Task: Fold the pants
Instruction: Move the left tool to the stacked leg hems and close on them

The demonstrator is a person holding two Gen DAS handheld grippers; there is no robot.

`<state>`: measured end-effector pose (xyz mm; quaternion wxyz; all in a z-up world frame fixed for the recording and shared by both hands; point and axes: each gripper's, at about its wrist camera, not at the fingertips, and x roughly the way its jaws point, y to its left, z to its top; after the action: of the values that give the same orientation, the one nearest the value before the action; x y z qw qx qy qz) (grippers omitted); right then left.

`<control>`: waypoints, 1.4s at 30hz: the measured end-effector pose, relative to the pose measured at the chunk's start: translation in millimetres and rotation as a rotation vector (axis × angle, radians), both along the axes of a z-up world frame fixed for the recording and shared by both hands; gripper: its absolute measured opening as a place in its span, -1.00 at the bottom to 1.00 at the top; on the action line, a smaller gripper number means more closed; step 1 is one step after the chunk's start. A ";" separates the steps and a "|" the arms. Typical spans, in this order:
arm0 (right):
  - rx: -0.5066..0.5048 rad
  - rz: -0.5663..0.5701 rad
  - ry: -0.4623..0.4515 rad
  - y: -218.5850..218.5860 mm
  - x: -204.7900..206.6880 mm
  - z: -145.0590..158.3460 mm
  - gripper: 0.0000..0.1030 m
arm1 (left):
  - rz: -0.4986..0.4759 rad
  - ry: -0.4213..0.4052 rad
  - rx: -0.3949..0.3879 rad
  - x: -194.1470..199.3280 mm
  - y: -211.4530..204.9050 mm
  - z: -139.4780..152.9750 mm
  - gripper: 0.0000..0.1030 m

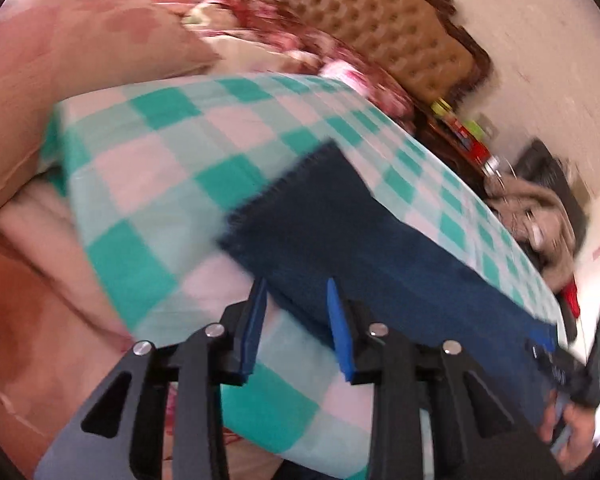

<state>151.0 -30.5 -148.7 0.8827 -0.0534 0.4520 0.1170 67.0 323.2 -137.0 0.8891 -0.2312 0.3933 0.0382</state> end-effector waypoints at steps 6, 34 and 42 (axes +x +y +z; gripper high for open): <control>-0.036 -0.076 0.052 0.0 45.2 -19.8 0.14 | -0.122 -0.017 0.084 24.4 -35.8 4.9 -0.41; -0.016 -0.044 -0.065 12.1 28.2 0.2 0.14 | 0.115 -0.008 -0.188 6.9 54.1 6.9 -0.20; 0.058 0.106 0.042 55.8 -18.4 -5.5 -0.31 | 0.120 0.005 -0.469 -5.3 50.8 -31.0 -0.18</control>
<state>132.6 25.3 -154.2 0.8668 -0.0495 0.4633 0.1778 61.7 374.0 -168.0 0.8062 -0.4542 0.3793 -0.0009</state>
